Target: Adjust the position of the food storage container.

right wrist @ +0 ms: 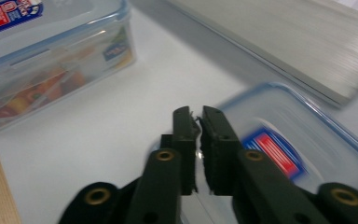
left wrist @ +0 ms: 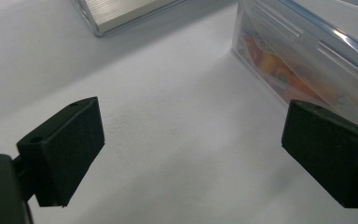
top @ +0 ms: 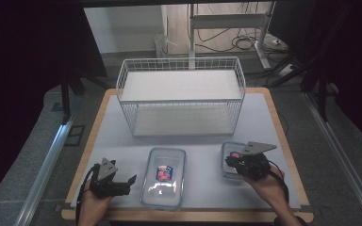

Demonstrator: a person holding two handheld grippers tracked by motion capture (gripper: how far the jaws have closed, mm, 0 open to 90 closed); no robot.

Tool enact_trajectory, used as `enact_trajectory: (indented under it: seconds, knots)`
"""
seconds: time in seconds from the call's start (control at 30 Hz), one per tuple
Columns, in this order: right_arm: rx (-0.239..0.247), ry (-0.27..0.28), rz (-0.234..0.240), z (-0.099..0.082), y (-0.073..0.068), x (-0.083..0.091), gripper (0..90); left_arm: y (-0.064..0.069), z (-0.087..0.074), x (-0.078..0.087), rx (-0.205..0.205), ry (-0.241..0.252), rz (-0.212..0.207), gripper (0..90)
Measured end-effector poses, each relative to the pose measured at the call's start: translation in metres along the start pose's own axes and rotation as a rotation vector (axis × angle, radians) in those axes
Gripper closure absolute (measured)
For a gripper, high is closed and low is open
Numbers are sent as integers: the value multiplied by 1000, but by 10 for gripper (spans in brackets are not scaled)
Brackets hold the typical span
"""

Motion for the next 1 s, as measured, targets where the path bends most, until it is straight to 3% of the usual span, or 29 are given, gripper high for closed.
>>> enact_trajectory:
  seconds: [0.17,0.3,0.33,0.67,0.87,1.0]
  knots:
    - [61,-62,6,19,-4,-29,900,0,0,1,4,3,6,46]
    - [77,-117,-15,21,-4,-42,900,0,0,1,9,4,3,46]
    - [80,-115,-1,20,-4,-44,900,0,0,1,10,4,2,46]
    - [55,-153,-39,14,0,-33,900,4,0,-1,-20,-16,-3,45]
    - [13,-184,-61,-1,8,-19,900,5,0,-2,-24,-22,-5,46]
    - [-12,-213,-99,-15,16,-10,900,5,0,-2,-19,-25,-8,46]
Point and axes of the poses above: each handheld gripper's, and its own axes: x roughly backward along the jaws, z roughly out of its top, y roughly to its right, the point moved 1 cm from there along -x, roughly forward along the jaws, and after that the axes turned 4 degrees about -y, right-handed, at the moved point
